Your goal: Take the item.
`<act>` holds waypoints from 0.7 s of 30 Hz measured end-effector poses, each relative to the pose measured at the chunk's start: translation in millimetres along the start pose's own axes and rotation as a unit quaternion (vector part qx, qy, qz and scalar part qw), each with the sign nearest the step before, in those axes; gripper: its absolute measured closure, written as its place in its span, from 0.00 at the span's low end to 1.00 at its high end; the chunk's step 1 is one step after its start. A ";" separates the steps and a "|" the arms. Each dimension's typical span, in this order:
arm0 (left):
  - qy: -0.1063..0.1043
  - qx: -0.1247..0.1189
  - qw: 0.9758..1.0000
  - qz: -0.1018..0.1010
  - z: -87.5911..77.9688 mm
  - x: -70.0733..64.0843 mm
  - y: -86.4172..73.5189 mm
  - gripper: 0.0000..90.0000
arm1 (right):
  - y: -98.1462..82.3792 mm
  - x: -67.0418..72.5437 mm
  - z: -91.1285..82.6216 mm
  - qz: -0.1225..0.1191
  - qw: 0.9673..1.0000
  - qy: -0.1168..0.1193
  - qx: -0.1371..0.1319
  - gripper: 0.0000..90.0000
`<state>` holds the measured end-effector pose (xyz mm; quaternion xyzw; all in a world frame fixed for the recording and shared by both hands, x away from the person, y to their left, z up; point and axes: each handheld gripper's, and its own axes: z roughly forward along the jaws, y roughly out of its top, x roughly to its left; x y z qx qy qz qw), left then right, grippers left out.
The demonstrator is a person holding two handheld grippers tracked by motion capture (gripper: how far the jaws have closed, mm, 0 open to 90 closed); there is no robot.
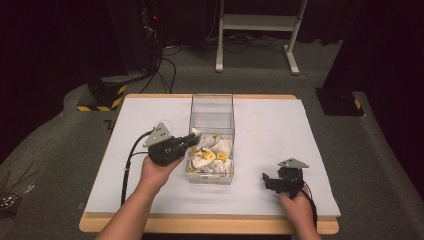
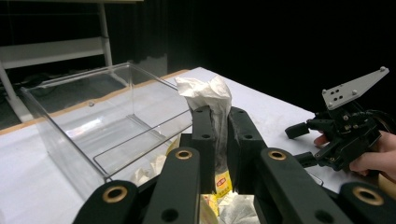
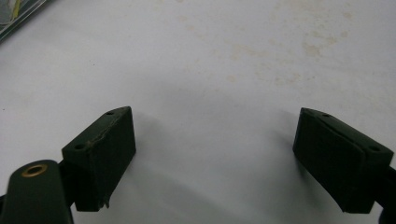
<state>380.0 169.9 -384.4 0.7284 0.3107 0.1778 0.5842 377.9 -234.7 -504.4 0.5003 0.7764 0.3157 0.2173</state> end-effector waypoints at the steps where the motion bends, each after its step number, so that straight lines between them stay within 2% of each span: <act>1: 0.002 -0.002 1.000 -0.001 -1.5 0.7 0.0 0.92 | 0.0 0.0 0.0 0.000 1.000 0.000 0.000 0.15; 8: 0.007 -0.019 1.000 0.006 -13.6 8.5 0.4 0.92 | -0.1 0.4 -0.1 0.001 1.000 0.000 0.000 0.15; 21: 0.041 -0.025 0.999 0.000 -31.7 25.1 0.3 0.92 | -0.1 0.4 -0.1 0.001 1.000 0.000 0.000 0.15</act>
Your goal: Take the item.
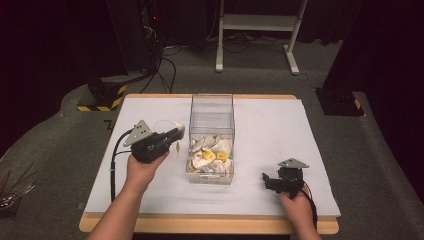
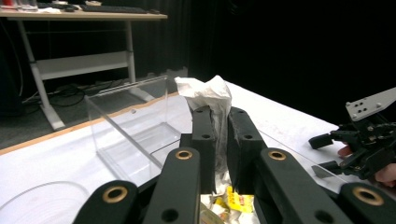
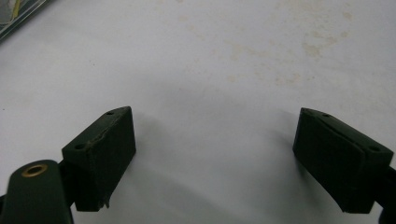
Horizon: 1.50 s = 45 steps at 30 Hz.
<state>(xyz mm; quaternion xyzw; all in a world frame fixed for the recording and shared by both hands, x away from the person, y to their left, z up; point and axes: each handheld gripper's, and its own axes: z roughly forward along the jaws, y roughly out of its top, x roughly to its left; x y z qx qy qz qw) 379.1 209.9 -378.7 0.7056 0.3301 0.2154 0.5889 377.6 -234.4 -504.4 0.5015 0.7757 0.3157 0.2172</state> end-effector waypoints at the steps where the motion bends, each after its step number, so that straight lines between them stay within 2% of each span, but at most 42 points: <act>1: 0.002 -0.001 1.000 0.000 -1.0 1.2 -0.3 0.92 | 0.0 -0.2 0.0 -0.002 1.000 0.000 0.000 0.15; 11: 0.028 0.000 1.000 -0.001 -9.1 15.7 -3.1 0.92 | 0.0 -0.3 0.0 -0.002 1.000 0.000 0.000 0.15; 17: 0.047 -0.010 0.999 -0.011 -15.2 28.8 -1.7 0.92 | 0.1 -0.4 0.1 -0.001 1.000 0.000 0.000 0.15; 25: 0.071 -0.007 0.997 -0.013 -18.0 46.4 -1.1 0.92 | 0.1 -0.3 0.1 -0.002 1.000 0.000 0.000 0.15; 37: 0.090 0.007 0.996 -0.014 -8.8 60.9 -5.4 0.92 | 0.0 -0.2 0.0 -0.001 1.000 0.000 0.000 0.15; 45: 0.097 0.003 0.995 -0.014 -3.1 67.1 3.2 0.92 | 0.0 -0.2 0.0 0.000 1.000 0.000 0.000 0.15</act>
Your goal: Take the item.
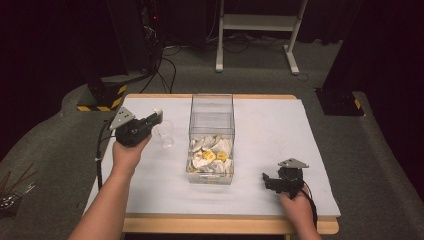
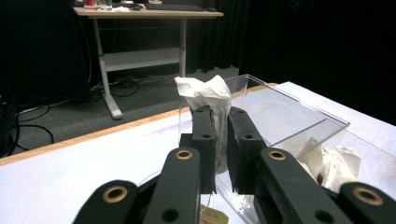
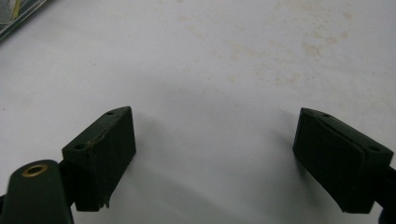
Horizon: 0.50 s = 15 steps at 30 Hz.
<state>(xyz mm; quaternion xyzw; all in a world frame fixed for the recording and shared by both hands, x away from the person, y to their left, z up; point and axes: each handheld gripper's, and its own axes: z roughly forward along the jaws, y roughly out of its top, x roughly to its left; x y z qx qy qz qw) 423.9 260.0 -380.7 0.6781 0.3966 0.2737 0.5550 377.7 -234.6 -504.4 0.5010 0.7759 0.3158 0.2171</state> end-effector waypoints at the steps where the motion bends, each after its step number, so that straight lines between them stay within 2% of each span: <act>1: 0.001 0.002 1.000 0.001 1.2 0.8 1.1 0.92 | 0.0 0.0 0.0 0.000 1.000 0.000 0.000 0.15; 7: 0.007 0.005 1.000 0.006 10.4 5.0 5.3 0.92 | -0.1 0.2 -0.1 0.000 1.000 0.000 0.000 0.15; 9: 0.008 0.001 1.000 0.001 14.1 6.7 5.0 0.92 | -0.1 0.1 -0.1 0.000 1.000 0.000 0.000 0.15; 15: 0.017 0.013 1.000 -0.001 24.9 11.2 1.1 0.92 | -0.1 0.2 -0.1 0.000 1.000 0.000 0.000 0.15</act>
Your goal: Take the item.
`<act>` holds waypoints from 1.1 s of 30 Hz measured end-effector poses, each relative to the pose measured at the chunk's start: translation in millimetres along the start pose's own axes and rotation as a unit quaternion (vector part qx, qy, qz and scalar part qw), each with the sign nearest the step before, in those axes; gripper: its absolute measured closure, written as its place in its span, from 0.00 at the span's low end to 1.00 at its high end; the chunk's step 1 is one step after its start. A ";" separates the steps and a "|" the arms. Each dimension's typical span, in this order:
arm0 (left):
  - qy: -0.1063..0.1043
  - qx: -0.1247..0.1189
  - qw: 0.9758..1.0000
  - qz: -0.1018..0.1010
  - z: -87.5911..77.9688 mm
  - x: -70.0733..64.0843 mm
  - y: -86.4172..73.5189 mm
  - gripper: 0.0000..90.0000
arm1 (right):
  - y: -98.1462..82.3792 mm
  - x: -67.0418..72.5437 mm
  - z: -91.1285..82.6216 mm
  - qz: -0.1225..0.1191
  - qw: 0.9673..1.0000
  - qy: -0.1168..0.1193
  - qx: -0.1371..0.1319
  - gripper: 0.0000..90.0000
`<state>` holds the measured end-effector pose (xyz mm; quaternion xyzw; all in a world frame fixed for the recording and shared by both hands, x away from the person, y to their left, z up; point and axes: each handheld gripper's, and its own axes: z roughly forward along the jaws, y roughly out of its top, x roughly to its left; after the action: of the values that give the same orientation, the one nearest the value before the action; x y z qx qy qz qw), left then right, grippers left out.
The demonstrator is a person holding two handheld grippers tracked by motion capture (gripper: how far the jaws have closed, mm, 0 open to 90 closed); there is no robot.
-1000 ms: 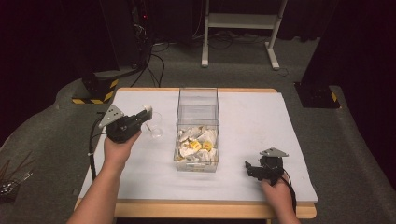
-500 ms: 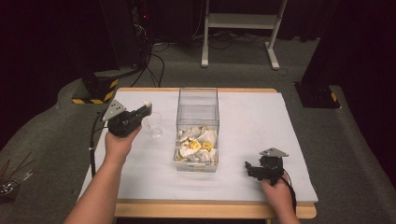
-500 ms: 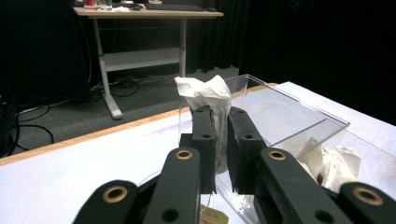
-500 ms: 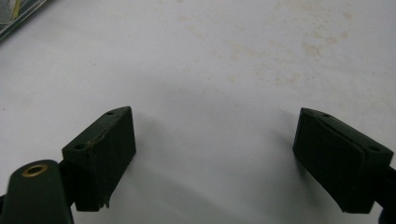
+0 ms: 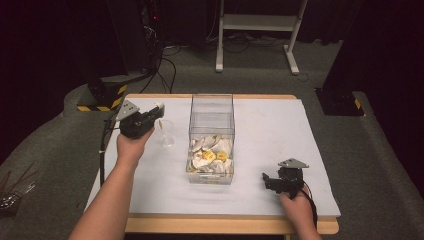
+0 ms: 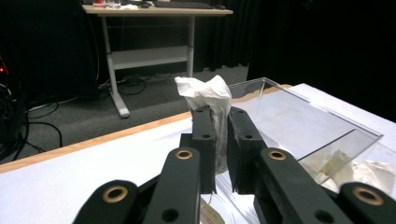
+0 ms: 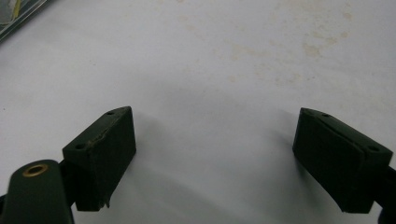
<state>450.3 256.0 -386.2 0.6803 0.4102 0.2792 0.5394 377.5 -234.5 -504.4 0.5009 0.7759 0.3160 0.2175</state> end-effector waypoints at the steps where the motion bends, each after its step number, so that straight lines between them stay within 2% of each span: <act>1: 0.002 0.002 1.000 0.000 1.7 0.2 -1.0 0.92 | 0.0 0.0 0.0 0.000 1.000 0.000 0.000 0.15; 8: 0.012 0.011 1.000 0.002 9.7 2.6 -7.9 0.92 | 0.0 0.0 0.0 0.000 1.000 0.000 0.000 0.15; 11: 0.013 0.021 1.000 0.006 12.1 2.4 -11.7 0.92 | 0.0 0.1 0.0 0.000 1.000 0.000 0.000 0.15; 20: 0.014 0.050 0.999 0.000 17.3 2.2 -28.0 0.92 | 0.0 0.1 -0.1 -0.001 1.000 0.000 0.000 0.15; 33: 0.023 0.070 0.997 -0.003 18.1 0.8 -38.2 0.91 | 0.0 0.1 -0.1 -0.001 1.000 0.000 0.000 0.15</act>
<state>455.8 250.7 -427.7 0.7084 0.4429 0.2635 0.4823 377.4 -234.5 -504.3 0.5004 0.7762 0.3156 0.2180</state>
